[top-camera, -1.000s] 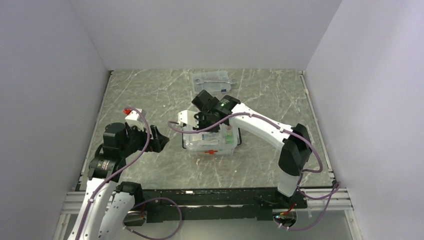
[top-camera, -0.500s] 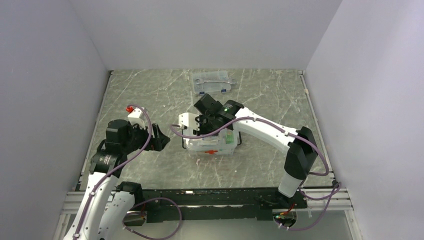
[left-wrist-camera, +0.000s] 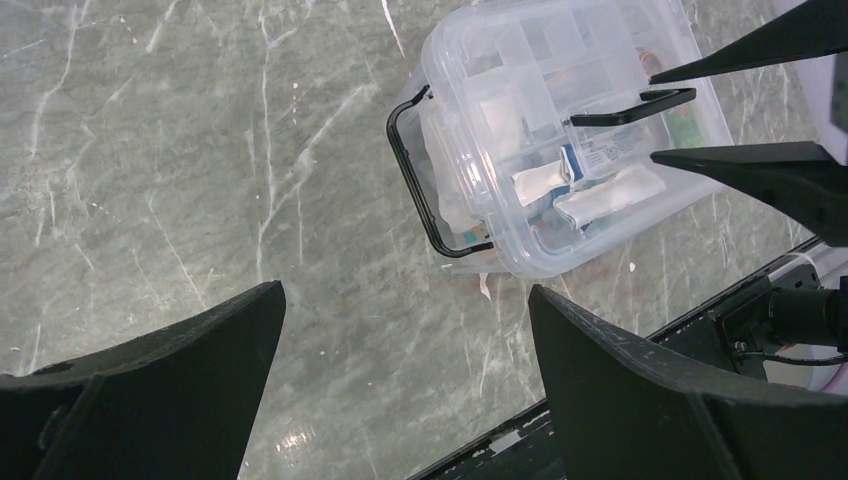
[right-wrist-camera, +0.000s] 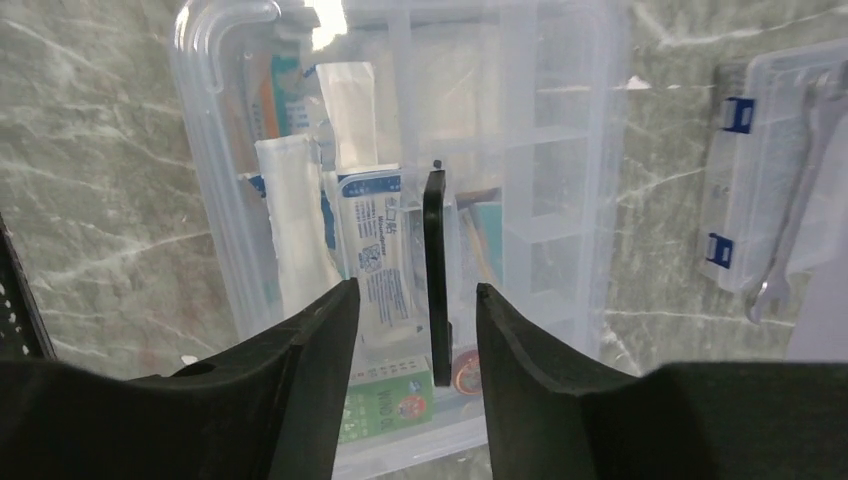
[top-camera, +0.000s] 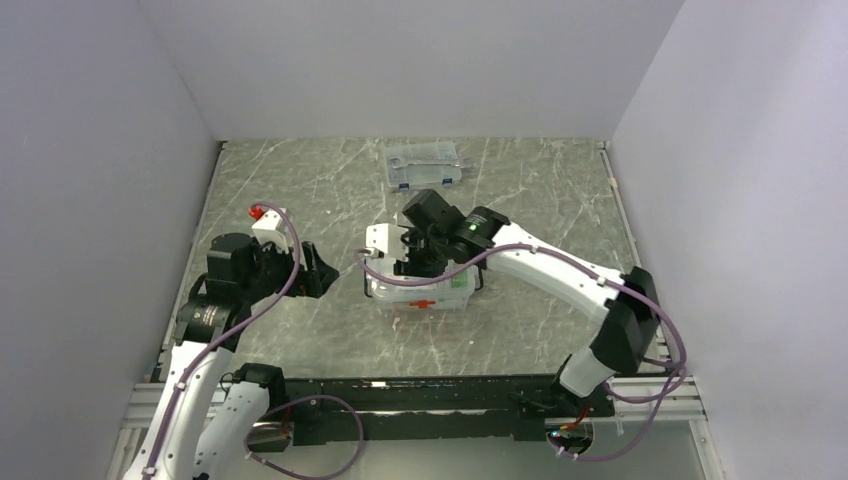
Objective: Organize the medicine kit
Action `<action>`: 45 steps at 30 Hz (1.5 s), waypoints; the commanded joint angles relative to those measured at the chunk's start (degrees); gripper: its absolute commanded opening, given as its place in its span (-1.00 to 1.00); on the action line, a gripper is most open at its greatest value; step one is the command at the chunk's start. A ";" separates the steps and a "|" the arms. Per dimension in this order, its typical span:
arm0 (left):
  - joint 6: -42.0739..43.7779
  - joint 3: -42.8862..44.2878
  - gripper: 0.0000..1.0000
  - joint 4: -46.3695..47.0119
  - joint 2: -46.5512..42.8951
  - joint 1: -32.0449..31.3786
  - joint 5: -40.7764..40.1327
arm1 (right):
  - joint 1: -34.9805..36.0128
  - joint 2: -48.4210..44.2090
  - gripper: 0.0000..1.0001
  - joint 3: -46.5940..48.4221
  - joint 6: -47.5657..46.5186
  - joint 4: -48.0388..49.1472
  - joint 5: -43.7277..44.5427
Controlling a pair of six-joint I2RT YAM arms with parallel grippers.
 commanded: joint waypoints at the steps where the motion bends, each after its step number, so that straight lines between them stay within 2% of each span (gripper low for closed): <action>1: -0.47 3.04 0.99 1.49 0.99 -0.22 1.81 | -1.07 -8.32 0.04 -2.93 3.42 9.20 -0.21; 5: -1.53 3.49 0.99 2.77 2.14 -0.22 3.82 | -3.45 -14.06 0.21 -6.63 8.10 17.02 0.41; 8: -2.26 3.72 0.99 3.97 3.25 -0.23 6.28 | -6.84 -17.48 0.18 -8.58 15.57 23.25 -0.52; 10: -2.56 3.91 0.99 4.50 4.03 -0.23 7.07 | -9.55 -18.34 -0.06 -8.84 21.29 25.13 -2.97; 11: -2.73 3.95 0.99 4.85 4.37 -0.23 7.34 | -10.83 -18.36 -0.29 -8.57 24.44 25.58 -4.03; 13: -3.29 3.96 0.99 5.59 5.08 -0.23 8.02 | -12.55 -17.47 -0.96 -7.37 28.58 24.69 -7.74; 14: -3.71 3.90 0.99 6.07 5.54 -0.23 8.38 | -12.90 -16.73 -1.00 -6.91 29.57 23.96 -8.98; 23: -6.89 3.29 0.99 9.12 10.22 -0.30 10.81 | -12.94 -13.67 -1.00 -10.43 39.07 26.95 -10.93; 32: -8.62 1.71 0.99 10.89 12.03 -0.29 11.12 | -12.24 -14.58 -1.00 -16.24 40.53 30.49 -12.81; 33: -8.65 1.55 0.99 10.96 12.22 -0.25 11.23 | -12.15 -14.94 -0.98 -16.67 39.18 31.10 -12.95; 34: -8.66 1.38 0.99 11.00 12.39 -0.27 11.20 | -12.10 -15.37 -0.86 -17.13 38.20 31.74 -13.33; 38: -8.72 0.27 0.99 11.48 12.67 -0.30 10.74 | -12.16 -15.92 -0.26 -17.11 33.24 33.20 -15.64; 42: -10.03 -1.20 0.99 12.59 12.90 -0.25 10.13 | -12.26 -15.27 -0.02 -16.49 26.19 33.50 -24.12; 45: -11.49 -1.86 0.99 13.20 13.33 -0.23 9.91 | -12.65 -15.55 0.23 -18.74 21.06 36.88 -31.91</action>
